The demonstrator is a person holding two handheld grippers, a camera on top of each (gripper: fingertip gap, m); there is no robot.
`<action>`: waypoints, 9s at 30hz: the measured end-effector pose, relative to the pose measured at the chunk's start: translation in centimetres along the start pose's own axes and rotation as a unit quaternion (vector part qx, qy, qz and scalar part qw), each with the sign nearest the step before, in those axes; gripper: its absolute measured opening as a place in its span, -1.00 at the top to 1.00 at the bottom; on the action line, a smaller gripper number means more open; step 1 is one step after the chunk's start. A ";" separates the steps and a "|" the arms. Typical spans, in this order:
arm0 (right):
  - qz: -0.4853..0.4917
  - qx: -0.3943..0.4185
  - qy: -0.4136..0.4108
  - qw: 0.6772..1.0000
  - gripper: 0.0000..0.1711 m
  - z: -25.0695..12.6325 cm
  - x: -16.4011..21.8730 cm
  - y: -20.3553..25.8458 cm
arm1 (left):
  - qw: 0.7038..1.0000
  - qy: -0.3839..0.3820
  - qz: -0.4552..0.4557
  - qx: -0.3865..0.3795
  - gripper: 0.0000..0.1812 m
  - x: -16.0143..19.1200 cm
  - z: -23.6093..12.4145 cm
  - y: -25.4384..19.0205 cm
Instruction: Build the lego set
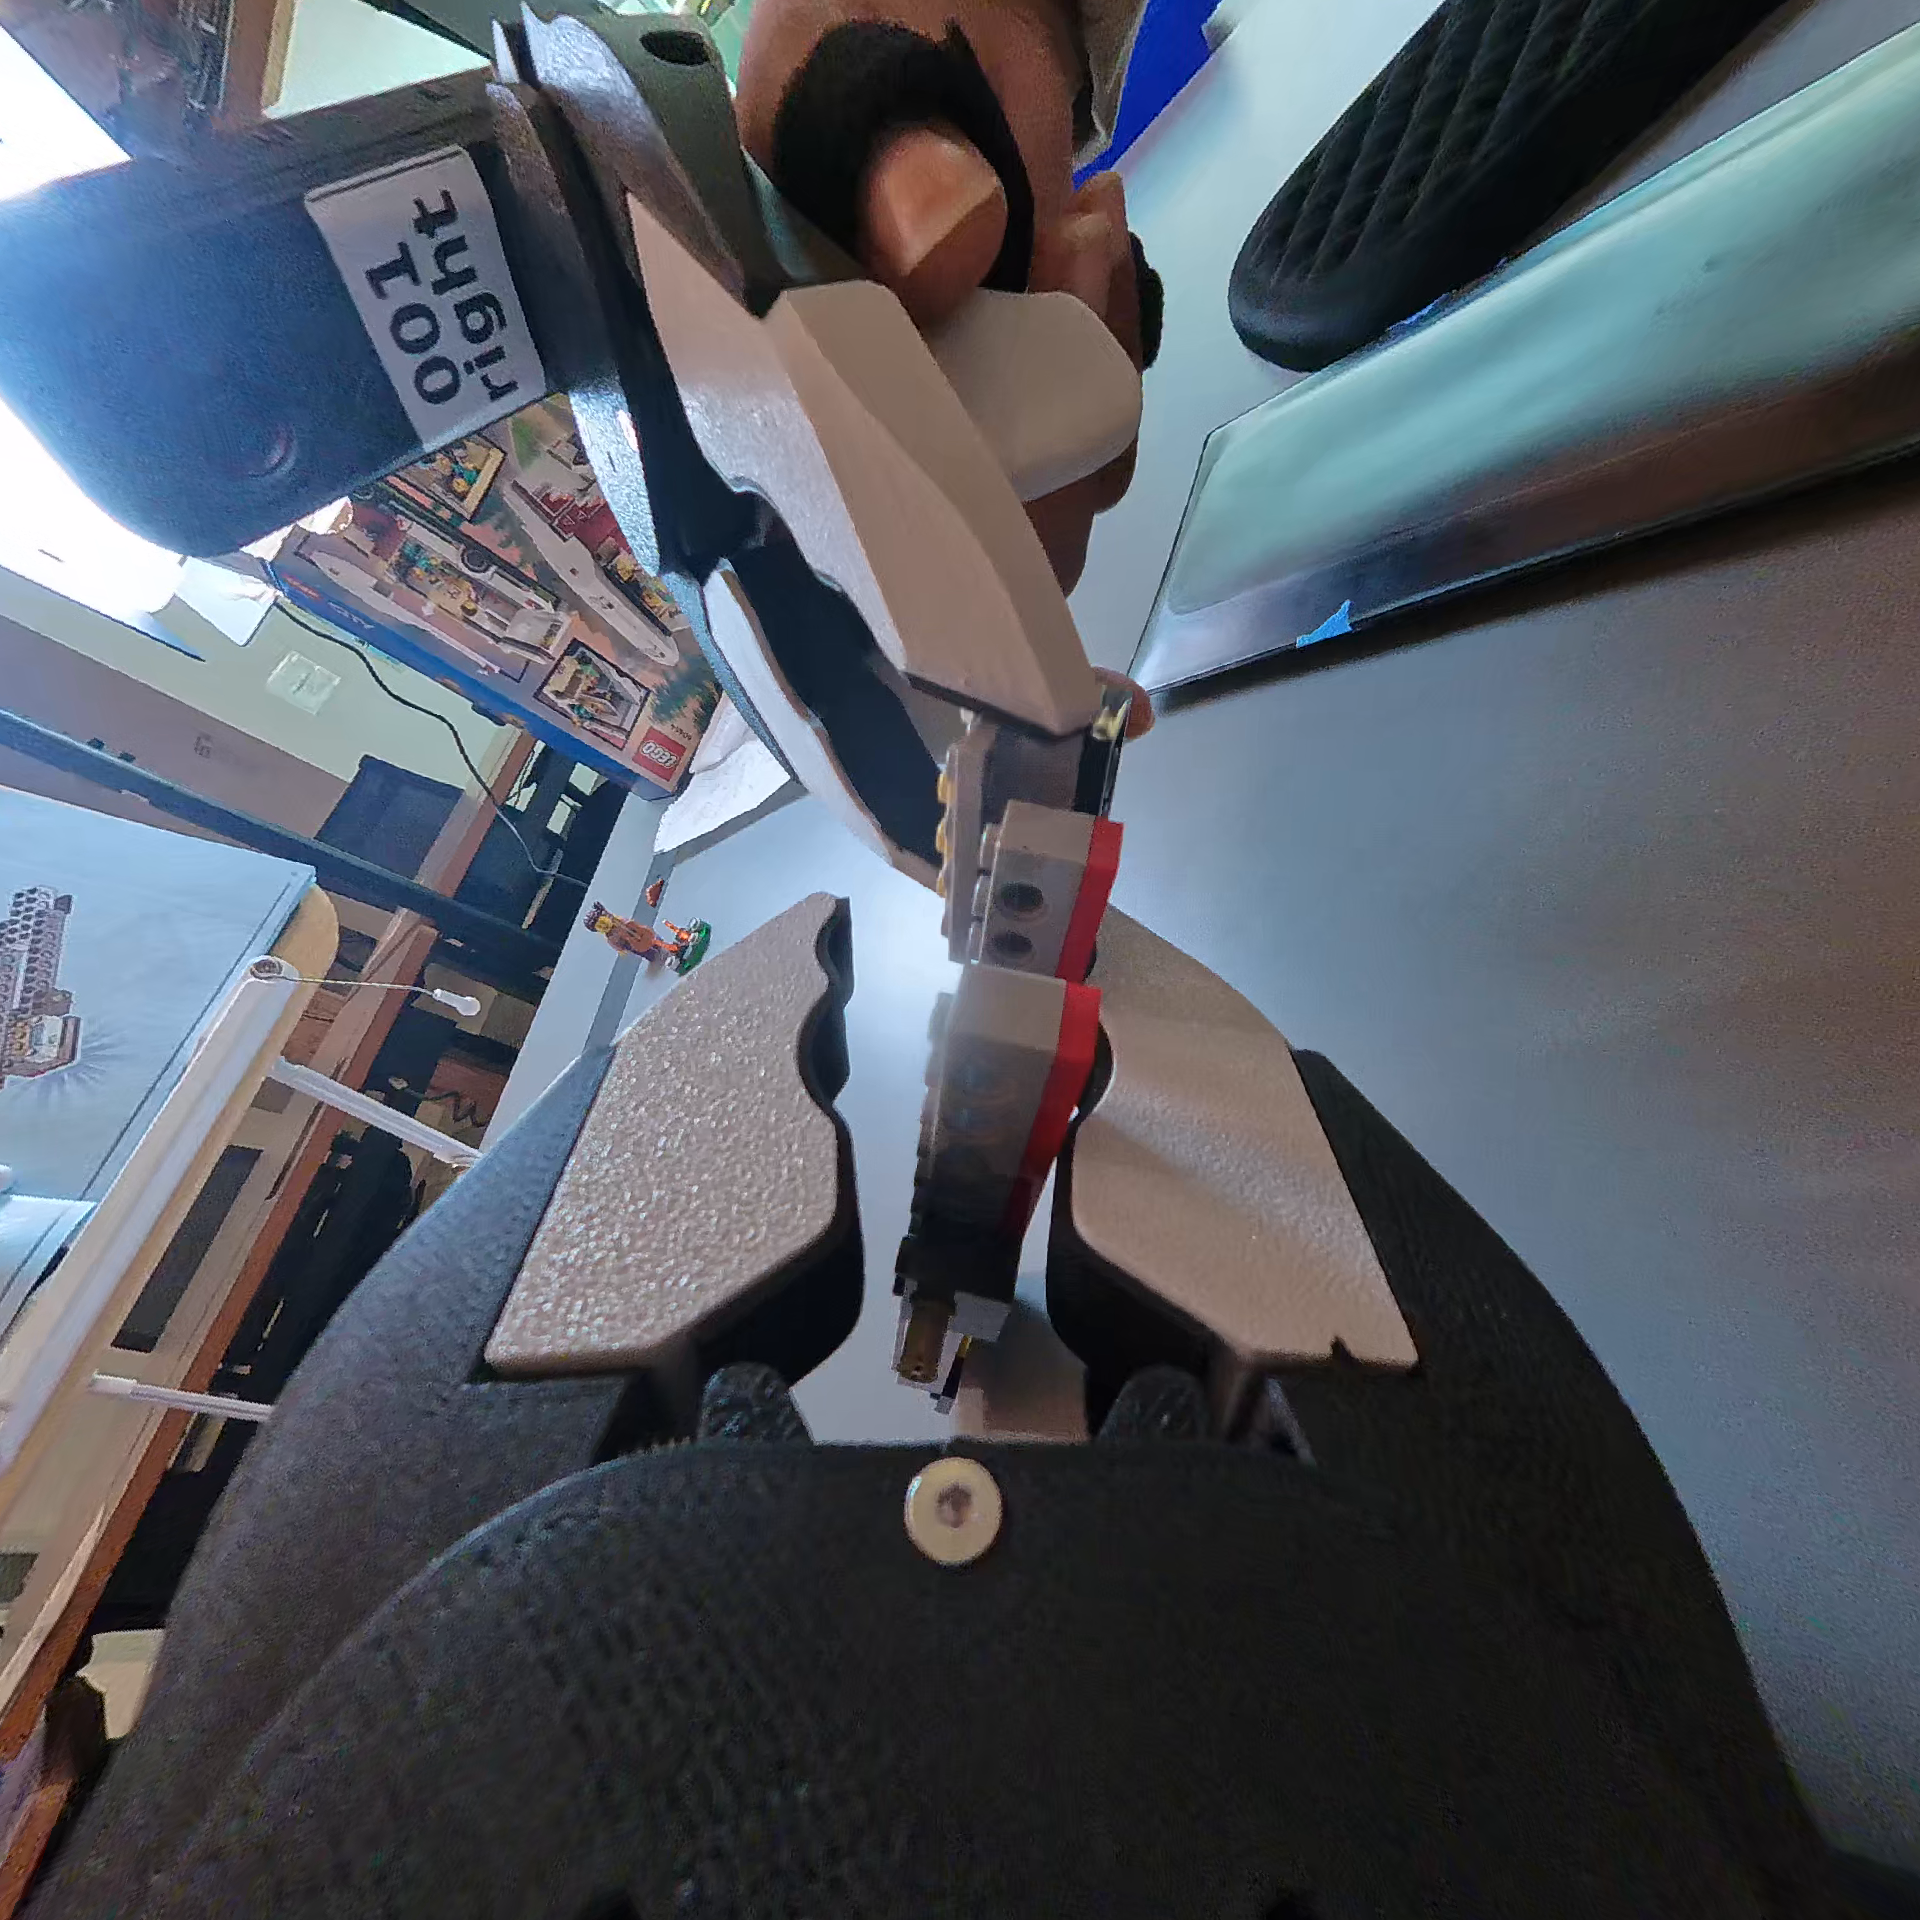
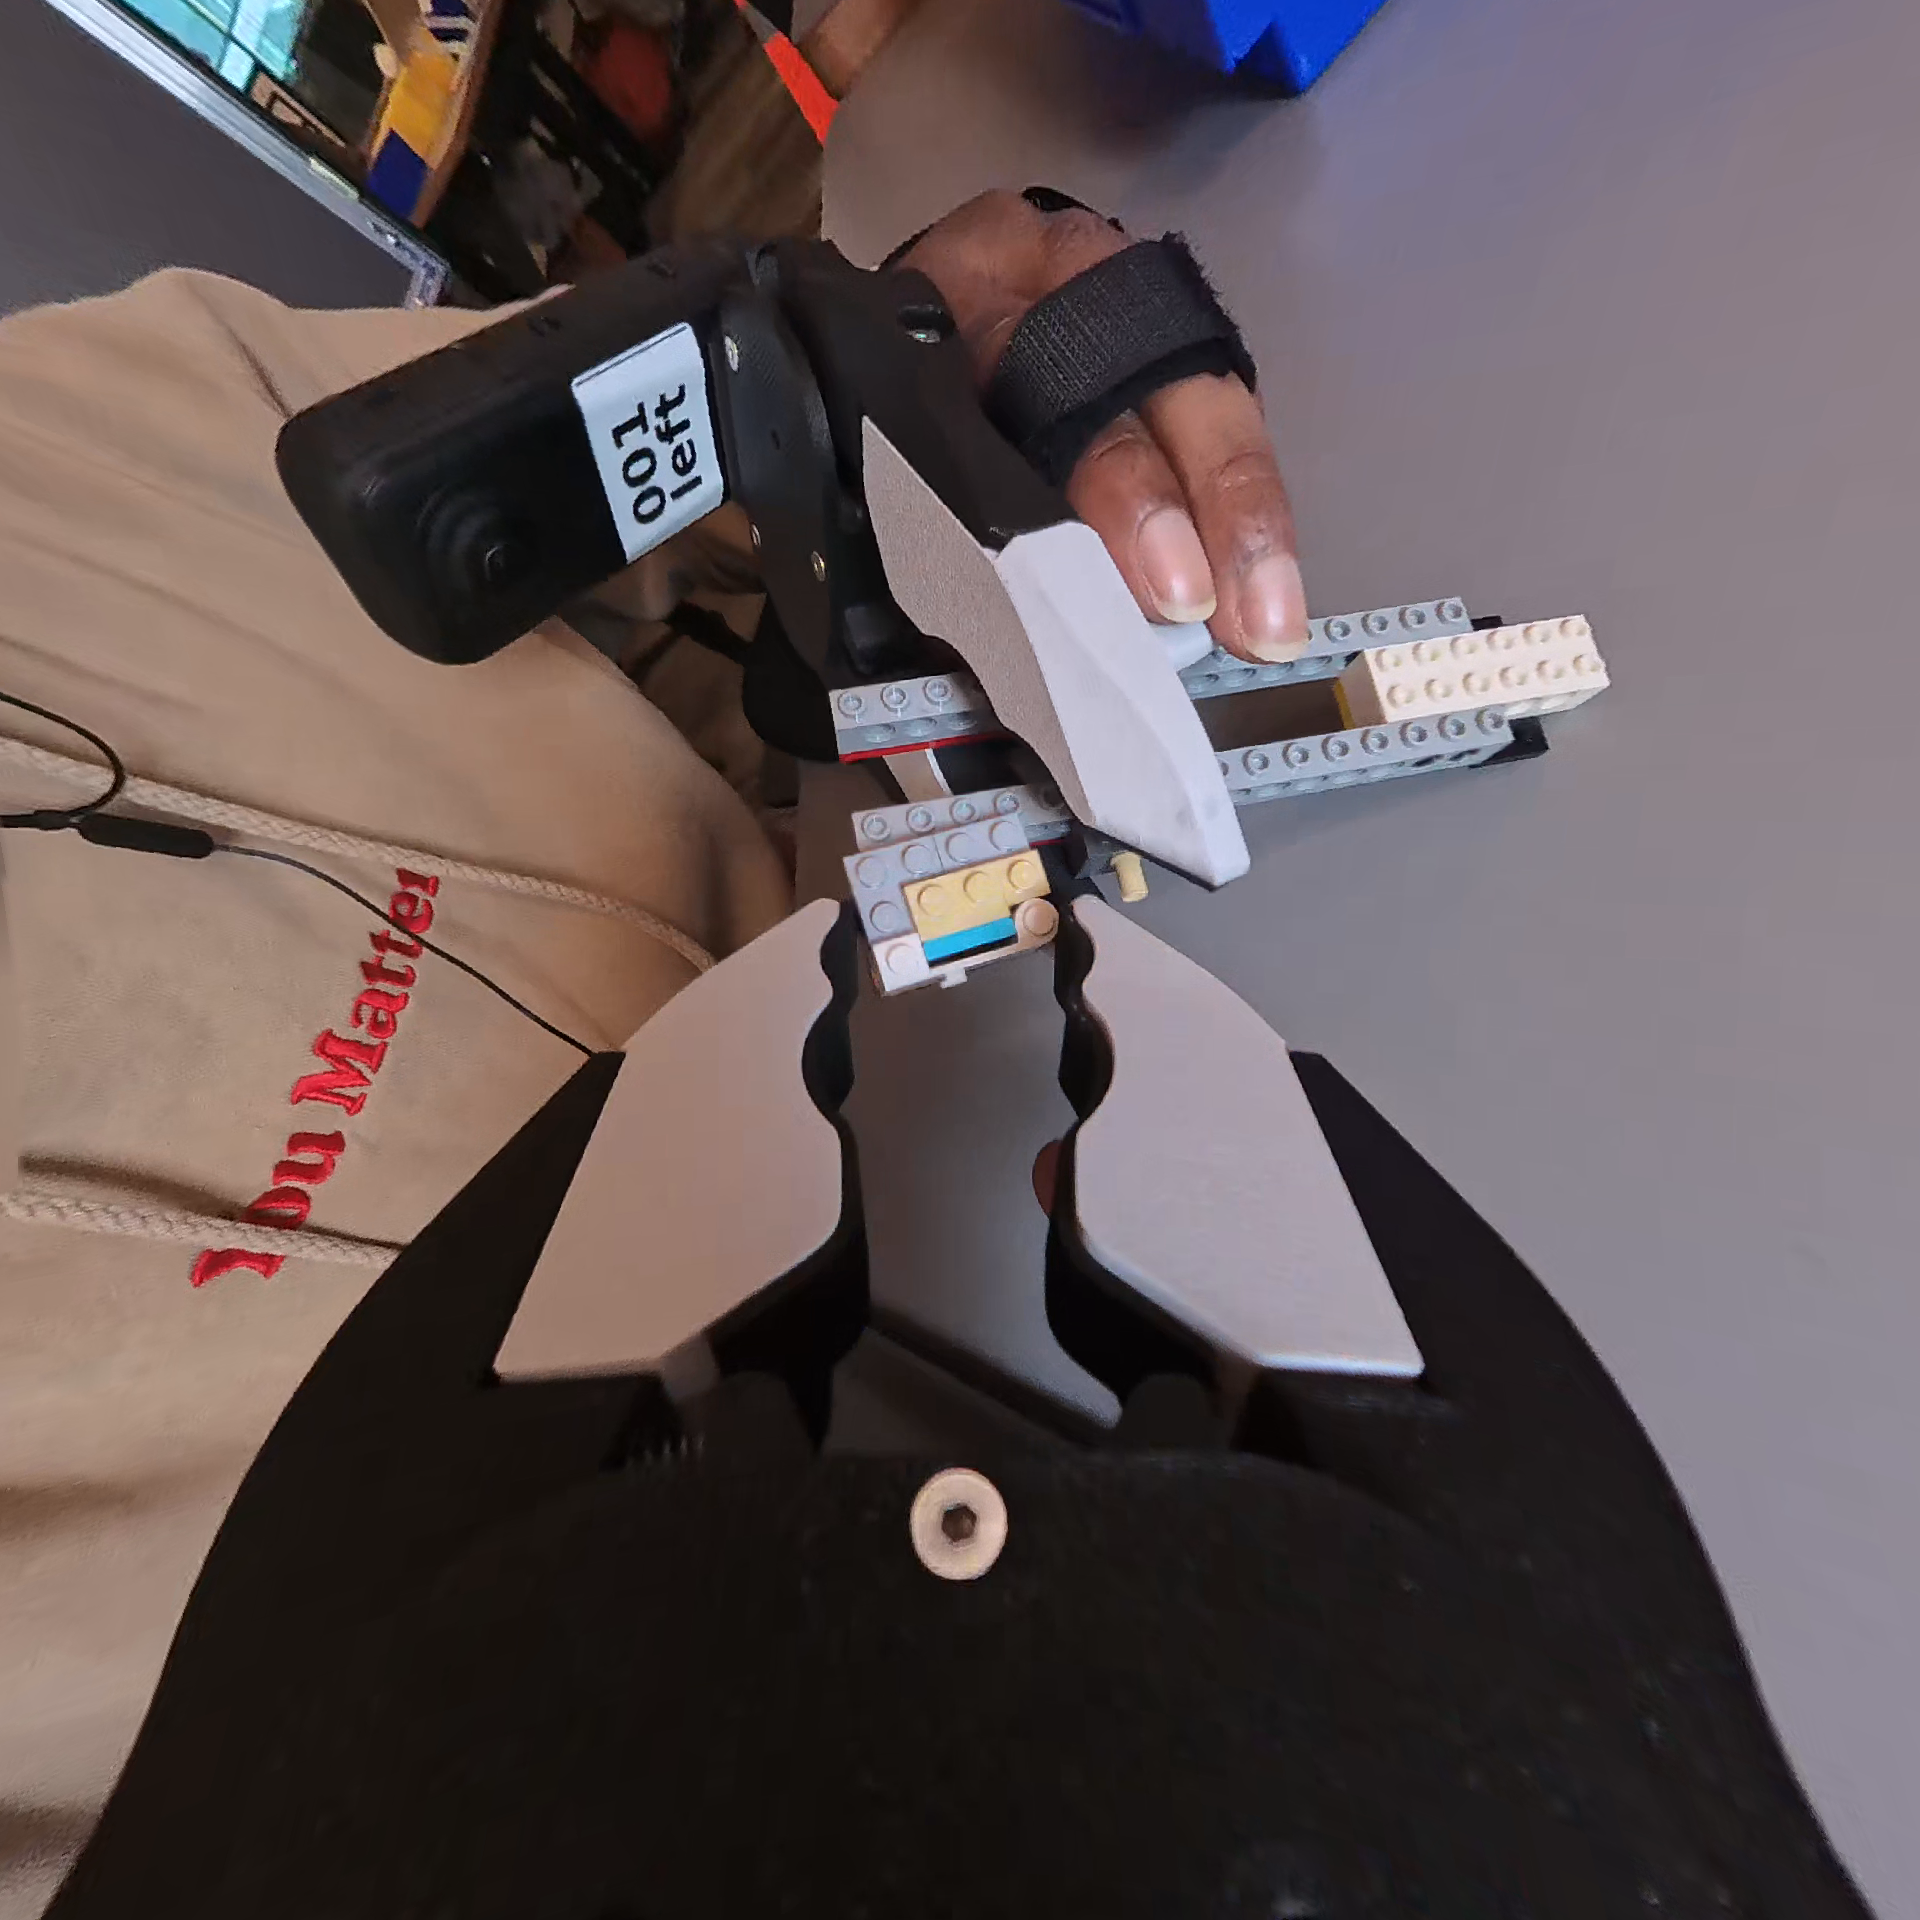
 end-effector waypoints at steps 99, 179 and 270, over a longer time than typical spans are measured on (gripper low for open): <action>-0.486 0.412 -0.101 0.764 0.75 1.4 1.2 2.3 | 0.996 -0.036 -0.069 0.046 0.50 -0.7 -0.9 0.5; -0.432 0.385 -0.171 0.797 0.75 -1.1 -0.5 -1.1 | 0.989 0.129 0.001 -0.072 0.83 6.3 -1.1 4.2; -0.458 0.465 0.060 0.755 0.74 0.5 -0.3 3.8 | 0.997 0.060 0.028 -0.032 0.73 -0.5 -0.8 1.3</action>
Point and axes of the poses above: each gripper's, where its closed fingertips meet, z out along the fingers, x out of its underside, y = z × x across the jaws, the point moved 6 cm from there along -z, back along the fingers, and after that the axes turned 6 degrees about y, right-handed, at the moved point
